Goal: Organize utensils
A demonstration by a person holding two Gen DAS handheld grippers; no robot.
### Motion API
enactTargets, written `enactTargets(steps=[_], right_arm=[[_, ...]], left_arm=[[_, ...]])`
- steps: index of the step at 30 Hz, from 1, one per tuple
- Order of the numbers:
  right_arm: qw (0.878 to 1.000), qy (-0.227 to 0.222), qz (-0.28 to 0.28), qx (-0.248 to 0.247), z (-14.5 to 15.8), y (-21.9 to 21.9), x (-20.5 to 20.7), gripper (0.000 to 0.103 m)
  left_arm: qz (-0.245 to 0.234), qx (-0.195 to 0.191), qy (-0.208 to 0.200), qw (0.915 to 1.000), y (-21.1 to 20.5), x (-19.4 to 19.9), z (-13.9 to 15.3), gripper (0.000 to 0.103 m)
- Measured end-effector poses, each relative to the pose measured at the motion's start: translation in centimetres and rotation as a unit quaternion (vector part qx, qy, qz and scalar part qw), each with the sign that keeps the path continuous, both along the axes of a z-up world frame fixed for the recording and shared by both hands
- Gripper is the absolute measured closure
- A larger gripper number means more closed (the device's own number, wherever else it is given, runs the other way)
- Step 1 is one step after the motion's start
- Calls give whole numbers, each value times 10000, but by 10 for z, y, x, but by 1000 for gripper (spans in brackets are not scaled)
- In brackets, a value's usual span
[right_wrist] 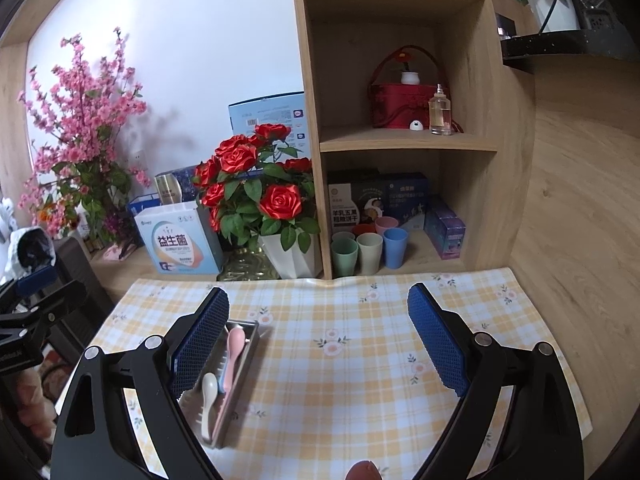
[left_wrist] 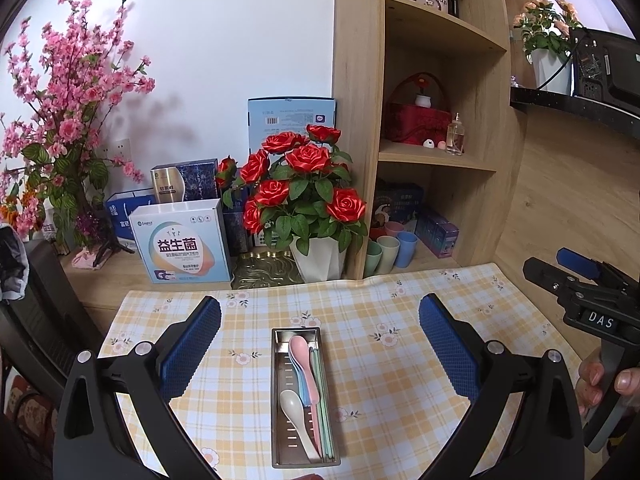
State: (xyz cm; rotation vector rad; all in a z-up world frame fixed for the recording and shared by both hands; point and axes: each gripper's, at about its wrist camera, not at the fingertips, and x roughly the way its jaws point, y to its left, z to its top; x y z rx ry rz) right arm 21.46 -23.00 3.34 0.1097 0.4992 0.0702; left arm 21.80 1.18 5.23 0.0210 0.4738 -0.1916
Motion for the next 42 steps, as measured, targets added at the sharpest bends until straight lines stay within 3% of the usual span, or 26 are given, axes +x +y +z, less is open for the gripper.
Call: enactTargets(steps=[42], right_arm=[[9999, -94, 38, -95, 3, 8, -1, 15]], left_arm=[[42, -41, -12, 10000, 5, -6, 2, 6]])
